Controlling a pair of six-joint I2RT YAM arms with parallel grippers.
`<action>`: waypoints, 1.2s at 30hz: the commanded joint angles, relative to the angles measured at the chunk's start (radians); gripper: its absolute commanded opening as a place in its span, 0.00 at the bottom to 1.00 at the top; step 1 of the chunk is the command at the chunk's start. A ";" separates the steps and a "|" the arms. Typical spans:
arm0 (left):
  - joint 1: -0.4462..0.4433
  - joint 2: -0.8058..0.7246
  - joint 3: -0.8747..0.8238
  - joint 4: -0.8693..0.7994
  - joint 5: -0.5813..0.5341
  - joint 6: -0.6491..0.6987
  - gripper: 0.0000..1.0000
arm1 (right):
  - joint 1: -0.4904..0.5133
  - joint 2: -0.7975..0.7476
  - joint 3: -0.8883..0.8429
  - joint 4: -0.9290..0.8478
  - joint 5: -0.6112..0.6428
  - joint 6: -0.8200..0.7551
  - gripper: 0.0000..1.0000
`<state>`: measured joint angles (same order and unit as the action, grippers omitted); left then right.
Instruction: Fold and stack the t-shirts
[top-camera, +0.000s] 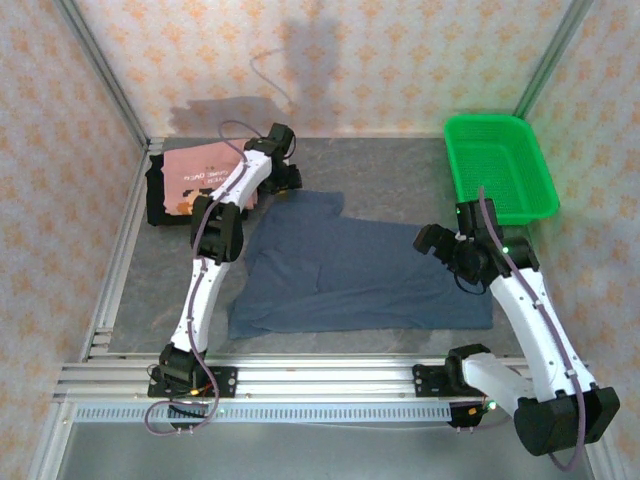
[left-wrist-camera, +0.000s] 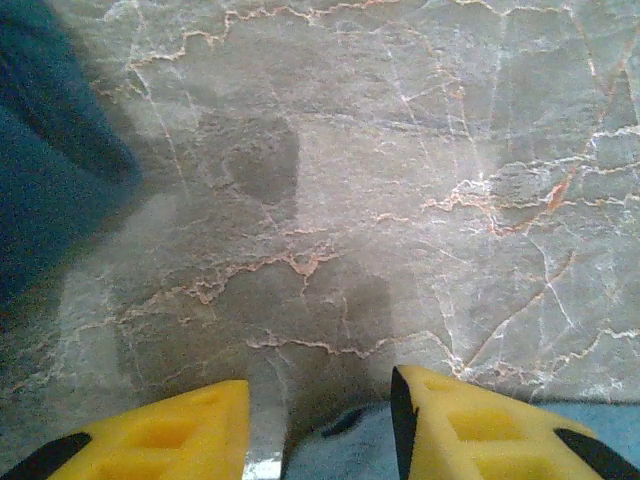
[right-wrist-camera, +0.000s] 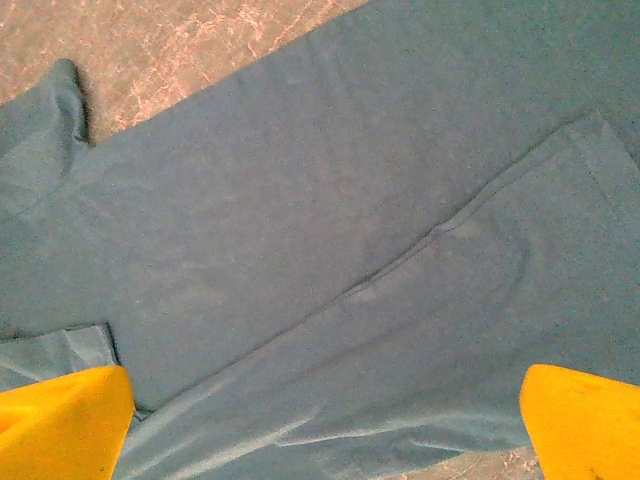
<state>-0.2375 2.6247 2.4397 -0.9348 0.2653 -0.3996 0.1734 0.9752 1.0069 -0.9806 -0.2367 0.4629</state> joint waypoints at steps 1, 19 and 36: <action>-0.010 0.041 0.015 0.023 0.063 0.002 0.36 | -0.007 -0.002 -0.008 0.003 0.020 0.010 0.99; 0.045 -0.281 -0.162 0.089 0.097 0.043 0.00 | -0.228 0.395 0.078 0.073 0.297 -0.029 0.99; 0.068 -0.470 -0.299 0.086 0.111 0.069 0.00 | -0.443 0.844 0.357 0.143 0.341 0.114 0.67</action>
<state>-0.1696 2.1883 2.1479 -0.8356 0.3851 -0.3630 -0.2573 1.7672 1.3098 -0.8585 0.0544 0.5404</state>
